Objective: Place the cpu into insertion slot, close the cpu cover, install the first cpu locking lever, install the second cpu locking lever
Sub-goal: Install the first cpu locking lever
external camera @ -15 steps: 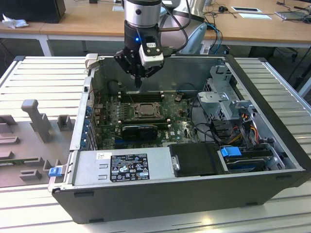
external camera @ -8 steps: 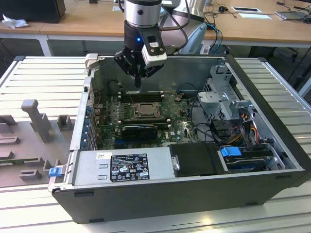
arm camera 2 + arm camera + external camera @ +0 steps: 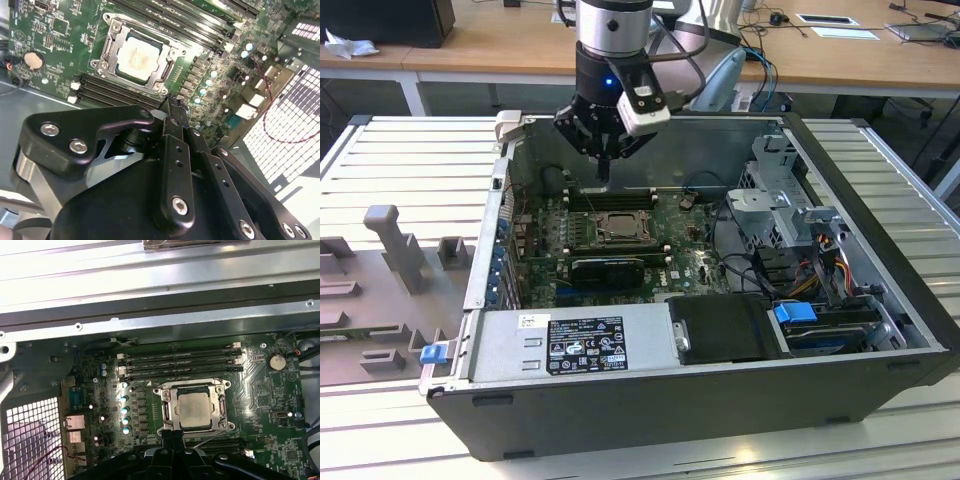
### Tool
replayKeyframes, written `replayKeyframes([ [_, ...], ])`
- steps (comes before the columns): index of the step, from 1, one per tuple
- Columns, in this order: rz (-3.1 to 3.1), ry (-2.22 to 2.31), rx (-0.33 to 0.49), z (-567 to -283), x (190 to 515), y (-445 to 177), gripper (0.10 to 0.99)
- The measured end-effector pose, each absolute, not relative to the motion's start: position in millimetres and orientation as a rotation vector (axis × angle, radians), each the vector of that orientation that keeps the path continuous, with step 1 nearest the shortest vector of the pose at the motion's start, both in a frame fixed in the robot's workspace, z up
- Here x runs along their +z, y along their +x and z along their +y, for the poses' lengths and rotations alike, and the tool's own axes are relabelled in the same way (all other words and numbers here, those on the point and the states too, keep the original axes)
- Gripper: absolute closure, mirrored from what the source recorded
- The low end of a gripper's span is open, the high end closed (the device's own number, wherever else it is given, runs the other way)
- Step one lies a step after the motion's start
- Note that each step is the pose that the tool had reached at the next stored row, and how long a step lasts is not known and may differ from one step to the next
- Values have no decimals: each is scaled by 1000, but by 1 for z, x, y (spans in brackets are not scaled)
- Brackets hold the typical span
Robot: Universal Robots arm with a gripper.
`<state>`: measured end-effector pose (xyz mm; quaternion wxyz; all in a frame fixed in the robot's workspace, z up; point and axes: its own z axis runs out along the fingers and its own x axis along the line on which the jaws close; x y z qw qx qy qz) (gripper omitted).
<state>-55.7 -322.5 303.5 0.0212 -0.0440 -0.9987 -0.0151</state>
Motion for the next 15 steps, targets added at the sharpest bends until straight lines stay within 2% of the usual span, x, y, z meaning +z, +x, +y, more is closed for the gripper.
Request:
replayKeyframes([
  [15, -3094, 136, -41, -322, 303, -56, 980],
])
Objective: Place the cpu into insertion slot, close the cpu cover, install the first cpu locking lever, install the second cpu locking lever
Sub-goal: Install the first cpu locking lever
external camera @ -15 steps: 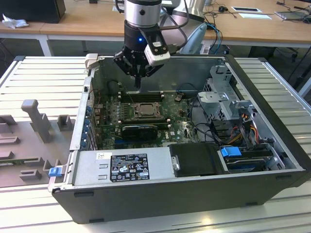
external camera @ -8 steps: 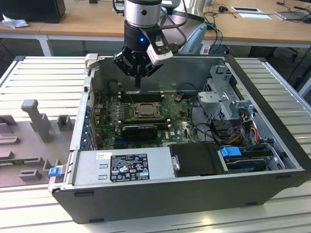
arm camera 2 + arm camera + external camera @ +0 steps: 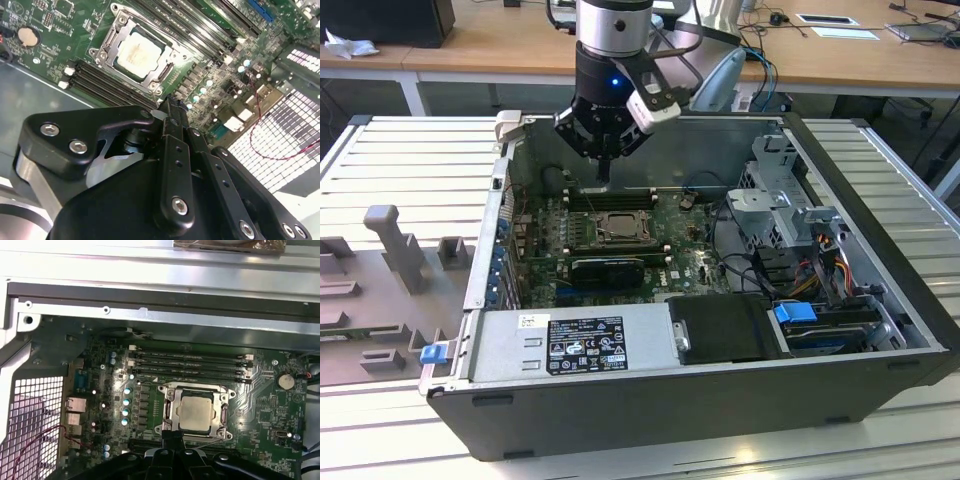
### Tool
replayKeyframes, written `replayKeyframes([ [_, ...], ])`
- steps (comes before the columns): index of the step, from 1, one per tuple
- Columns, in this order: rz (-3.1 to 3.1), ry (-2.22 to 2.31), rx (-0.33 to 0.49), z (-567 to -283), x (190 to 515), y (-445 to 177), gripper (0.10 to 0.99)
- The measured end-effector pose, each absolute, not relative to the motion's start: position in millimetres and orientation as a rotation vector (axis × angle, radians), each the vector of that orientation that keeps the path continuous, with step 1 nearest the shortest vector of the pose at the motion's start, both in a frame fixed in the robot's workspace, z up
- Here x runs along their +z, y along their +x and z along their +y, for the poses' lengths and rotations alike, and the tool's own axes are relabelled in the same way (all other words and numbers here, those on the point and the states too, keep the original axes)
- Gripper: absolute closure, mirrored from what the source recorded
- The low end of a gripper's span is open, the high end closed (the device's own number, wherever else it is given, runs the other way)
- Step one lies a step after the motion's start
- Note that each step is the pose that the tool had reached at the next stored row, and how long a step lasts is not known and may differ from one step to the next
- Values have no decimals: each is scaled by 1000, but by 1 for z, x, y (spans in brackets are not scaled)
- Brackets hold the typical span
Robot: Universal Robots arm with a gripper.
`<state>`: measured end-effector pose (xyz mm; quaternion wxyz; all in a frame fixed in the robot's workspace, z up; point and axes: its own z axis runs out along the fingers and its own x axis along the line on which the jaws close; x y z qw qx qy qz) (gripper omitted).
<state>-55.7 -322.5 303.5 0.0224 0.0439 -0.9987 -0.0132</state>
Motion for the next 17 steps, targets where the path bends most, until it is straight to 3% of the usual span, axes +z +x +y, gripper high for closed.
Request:
replayKeyframes([
  [17, -3070, 392, -35, -322, 303, -56, 980],
])
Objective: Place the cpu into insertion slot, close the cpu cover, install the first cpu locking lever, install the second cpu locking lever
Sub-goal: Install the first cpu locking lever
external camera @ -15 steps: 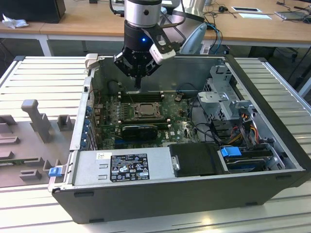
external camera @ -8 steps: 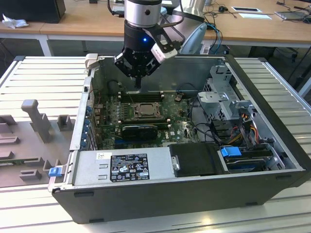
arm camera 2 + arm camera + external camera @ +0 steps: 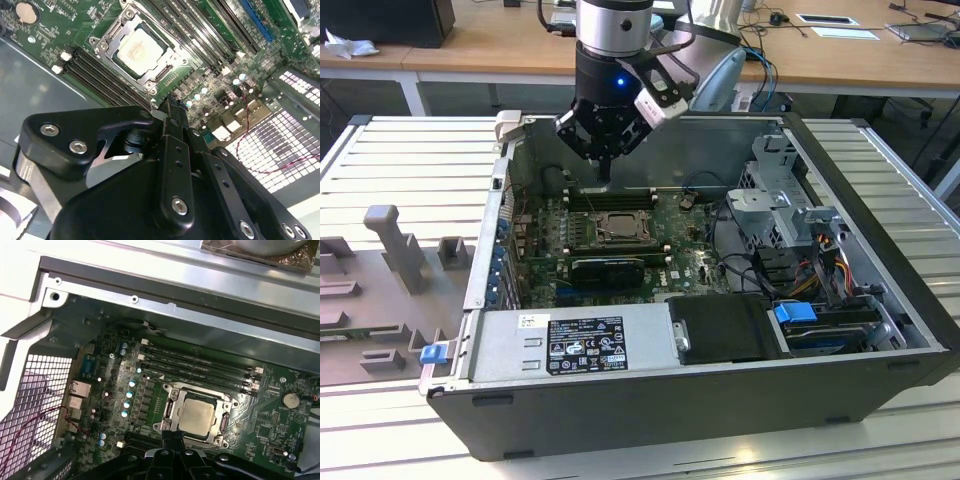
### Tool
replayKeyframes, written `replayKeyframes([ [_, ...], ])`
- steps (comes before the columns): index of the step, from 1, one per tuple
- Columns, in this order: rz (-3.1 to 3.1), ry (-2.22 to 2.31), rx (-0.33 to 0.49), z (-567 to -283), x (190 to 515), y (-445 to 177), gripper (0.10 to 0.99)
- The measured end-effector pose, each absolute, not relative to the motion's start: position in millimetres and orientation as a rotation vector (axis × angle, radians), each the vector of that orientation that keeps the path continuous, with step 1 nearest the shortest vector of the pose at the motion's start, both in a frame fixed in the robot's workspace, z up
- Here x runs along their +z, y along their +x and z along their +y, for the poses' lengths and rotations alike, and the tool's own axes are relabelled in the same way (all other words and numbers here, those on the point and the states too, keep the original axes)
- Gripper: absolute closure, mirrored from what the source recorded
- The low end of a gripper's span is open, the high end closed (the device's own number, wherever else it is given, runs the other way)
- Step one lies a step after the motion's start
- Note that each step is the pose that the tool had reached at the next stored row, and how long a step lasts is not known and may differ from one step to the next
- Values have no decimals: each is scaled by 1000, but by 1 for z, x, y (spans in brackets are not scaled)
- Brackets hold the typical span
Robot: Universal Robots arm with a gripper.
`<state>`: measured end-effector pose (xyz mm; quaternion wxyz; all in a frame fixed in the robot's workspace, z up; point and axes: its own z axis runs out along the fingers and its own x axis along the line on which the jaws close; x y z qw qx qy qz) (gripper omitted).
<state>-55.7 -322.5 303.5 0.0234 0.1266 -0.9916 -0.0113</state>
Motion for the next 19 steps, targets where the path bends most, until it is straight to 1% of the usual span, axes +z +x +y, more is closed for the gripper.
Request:
replayKeyframes([
  [19, -2995, 770, -26, -322, 303, -56, 980],
])
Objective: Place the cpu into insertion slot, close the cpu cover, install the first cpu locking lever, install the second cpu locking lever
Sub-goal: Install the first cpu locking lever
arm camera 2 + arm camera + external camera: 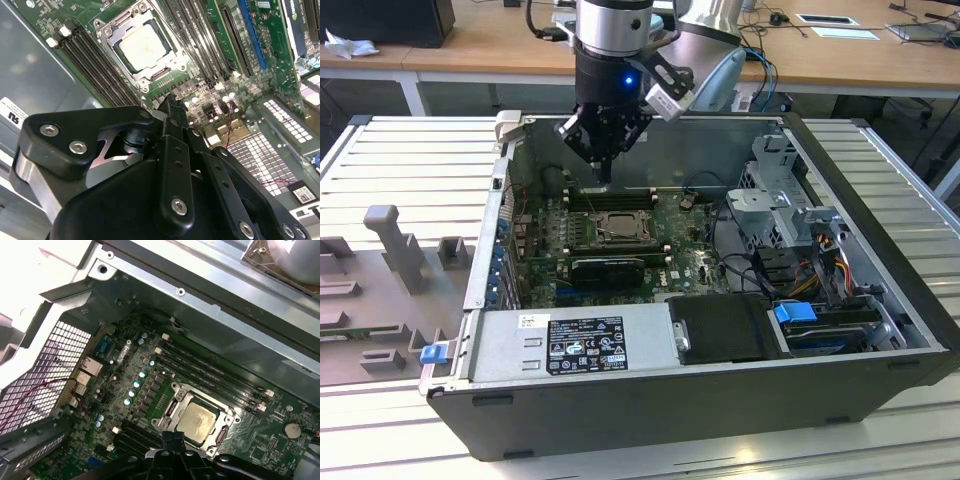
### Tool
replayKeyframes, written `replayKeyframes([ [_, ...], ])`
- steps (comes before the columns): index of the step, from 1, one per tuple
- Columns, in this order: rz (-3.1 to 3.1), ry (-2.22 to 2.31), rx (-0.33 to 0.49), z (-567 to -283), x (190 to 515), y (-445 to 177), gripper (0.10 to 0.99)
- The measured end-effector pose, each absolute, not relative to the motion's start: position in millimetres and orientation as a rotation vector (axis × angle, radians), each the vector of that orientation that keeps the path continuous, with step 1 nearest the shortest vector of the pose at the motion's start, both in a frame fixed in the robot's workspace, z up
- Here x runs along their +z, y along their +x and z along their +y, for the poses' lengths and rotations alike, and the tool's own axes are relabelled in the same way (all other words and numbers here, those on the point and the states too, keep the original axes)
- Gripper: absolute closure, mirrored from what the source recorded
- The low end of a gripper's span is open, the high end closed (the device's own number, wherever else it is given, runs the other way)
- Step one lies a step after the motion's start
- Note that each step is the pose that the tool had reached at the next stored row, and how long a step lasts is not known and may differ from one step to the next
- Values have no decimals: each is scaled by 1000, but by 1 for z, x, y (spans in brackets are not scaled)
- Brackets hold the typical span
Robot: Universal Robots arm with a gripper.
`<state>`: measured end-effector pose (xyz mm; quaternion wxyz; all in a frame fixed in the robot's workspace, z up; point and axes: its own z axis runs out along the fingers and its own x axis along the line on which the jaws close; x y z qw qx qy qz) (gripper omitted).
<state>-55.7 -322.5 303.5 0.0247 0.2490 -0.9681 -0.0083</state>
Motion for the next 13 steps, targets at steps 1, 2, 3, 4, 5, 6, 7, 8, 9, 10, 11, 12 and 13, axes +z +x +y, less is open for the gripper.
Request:
replayKeyframes([
  [1, -2992, 781, -25, -322, 303, -56, 980],
  [2, -2989, 792, -25, -322, 303, -56, 980],
  [3, -2984, 812, -25, -322, 303, -56, 980],
  [4, -2980, 824, -24, -323, 303, -56, 980],
  [5, -2977, 834, -24, -322, 303, -56, 980],
  [6, -2975, 844, -24, -322, 303, -56, 980],
  [7, -2971, 855, -23, -322, 303, -56, 980],
  [8, -2968, 866, -23, -322, 303, -56, 980],
  [9, -2965, 876, -23, -322, 303, -56, 980],
  [10, -2962, 887, -23, -322, 303, -56, 980],
  [11, -2958, 898, -22, -322, 303, -56, 980],
  [12, -2952, 918, -22, -322, 303, -56, 980],
  [13, -2945, 941, -21, -322, 303, -56, 980],
])
